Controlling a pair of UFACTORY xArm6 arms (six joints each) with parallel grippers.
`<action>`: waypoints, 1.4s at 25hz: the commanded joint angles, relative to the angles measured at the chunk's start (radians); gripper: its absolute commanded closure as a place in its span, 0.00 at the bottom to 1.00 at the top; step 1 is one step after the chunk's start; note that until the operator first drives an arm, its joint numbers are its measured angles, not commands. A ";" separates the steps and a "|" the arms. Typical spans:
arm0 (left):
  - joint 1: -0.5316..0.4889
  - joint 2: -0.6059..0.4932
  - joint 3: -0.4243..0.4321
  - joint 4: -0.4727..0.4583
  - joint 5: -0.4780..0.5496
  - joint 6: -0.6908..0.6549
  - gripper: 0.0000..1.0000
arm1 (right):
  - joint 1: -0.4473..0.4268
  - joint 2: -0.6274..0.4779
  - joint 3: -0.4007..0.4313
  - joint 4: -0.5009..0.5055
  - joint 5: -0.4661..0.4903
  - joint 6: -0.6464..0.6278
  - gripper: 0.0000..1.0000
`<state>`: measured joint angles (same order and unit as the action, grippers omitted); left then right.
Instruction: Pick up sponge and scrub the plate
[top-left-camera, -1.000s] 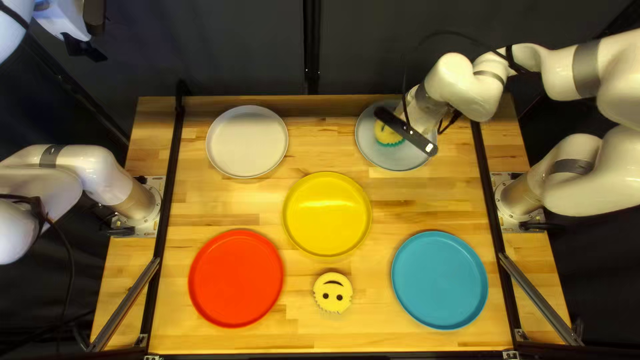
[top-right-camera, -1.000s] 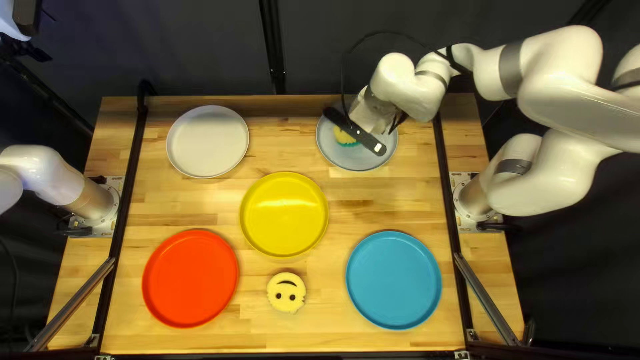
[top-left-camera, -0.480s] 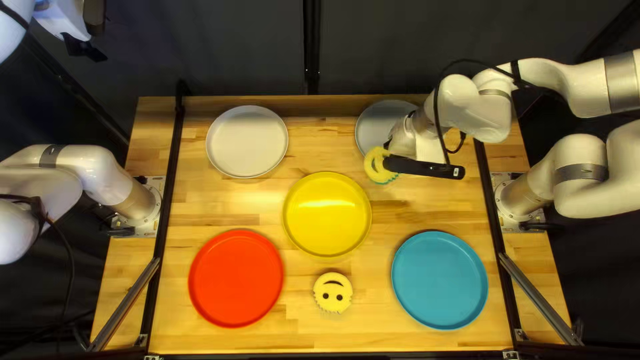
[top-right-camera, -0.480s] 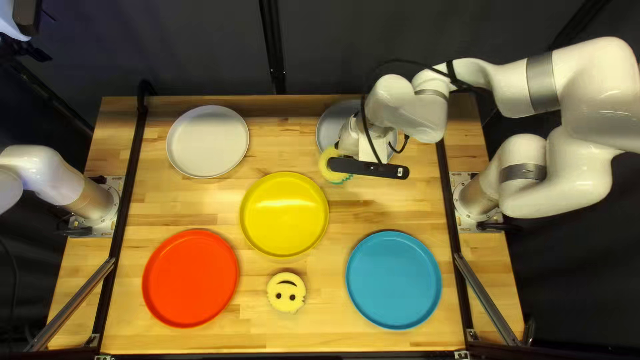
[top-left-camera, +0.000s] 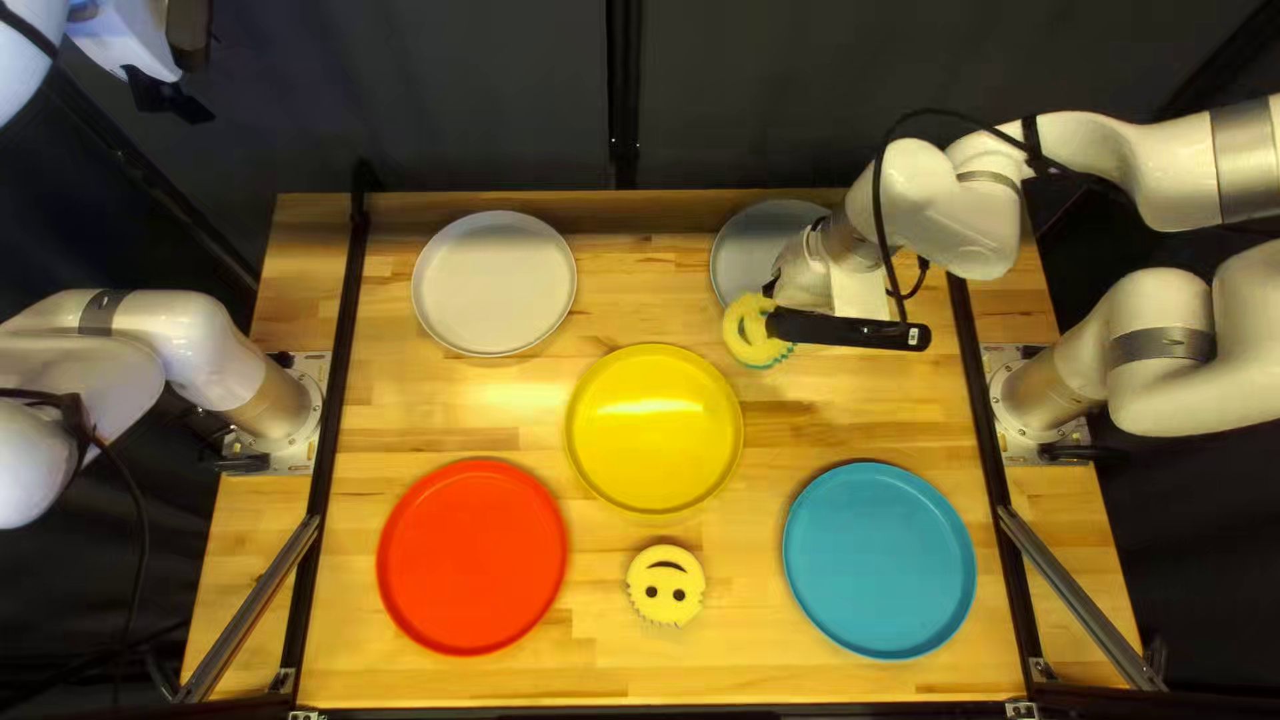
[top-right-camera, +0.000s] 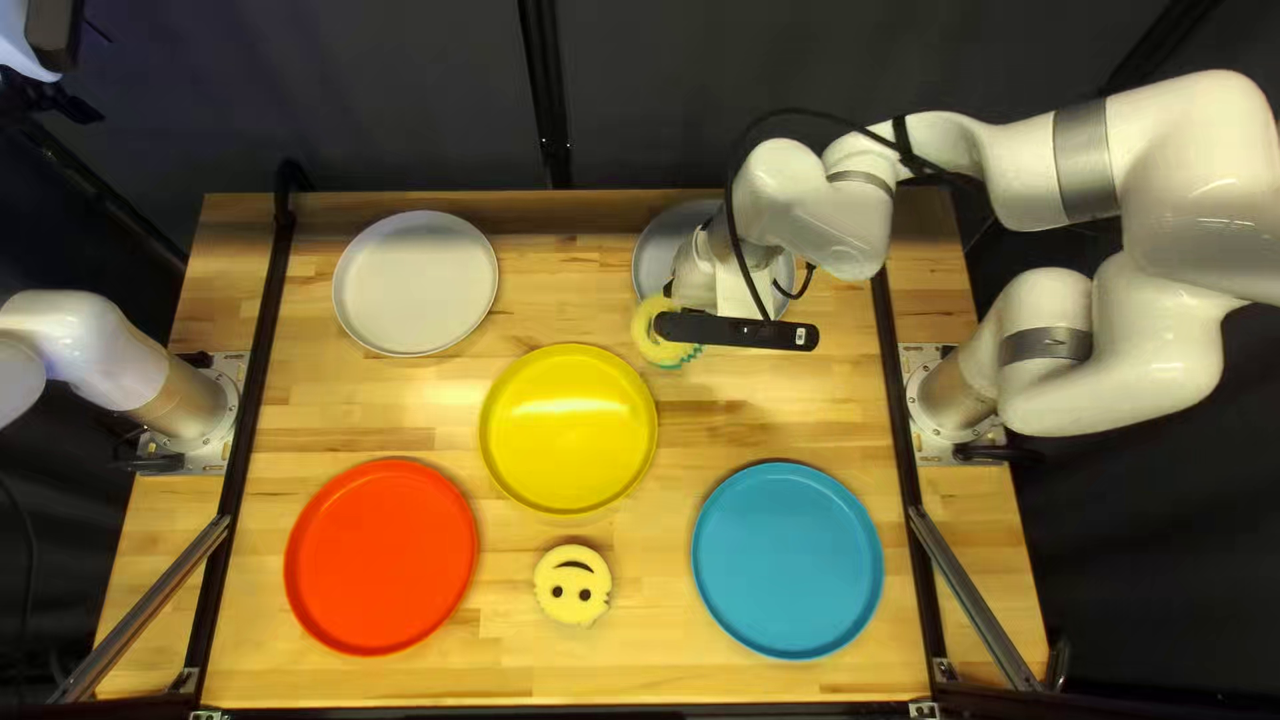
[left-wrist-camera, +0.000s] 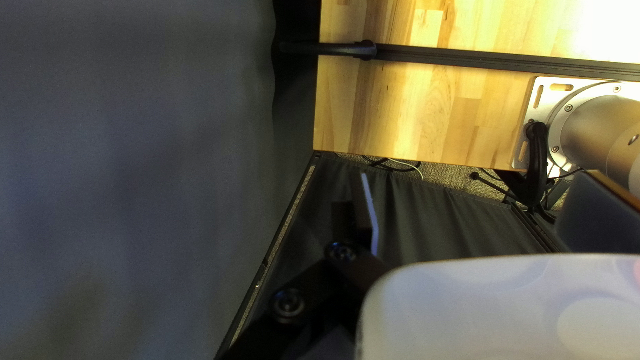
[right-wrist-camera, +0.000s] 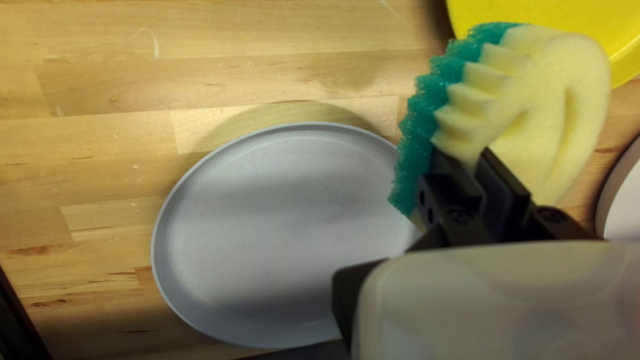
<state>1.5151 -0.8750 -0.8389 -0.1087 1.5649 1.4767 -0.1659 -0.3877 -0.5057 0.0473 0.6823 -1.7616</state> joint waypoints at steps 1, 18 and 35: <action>0.000 0.000 0.000 0.000 0.000 0.000 0.00 | 0.104 0.022 -0.038 -0.067 0.014 0.097 1.00; 0.000 0.000 0.000 0.000 0.000 0.000 0.00 | 0.458 0.126 -0.160 -0.121 0.167 -0.101 1.00; 0.000 0.000 0.000 0.000 0.000 0.000 0.00 | 0.475 0.118 -0.155 -0.119 0.186 -0.132 1.00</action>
<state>1.5151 -0.8750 -0.8389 -0.1087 1.5649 1.4767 0.3005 -0.2786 -0.6568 -0.0617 0.8686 -1.9020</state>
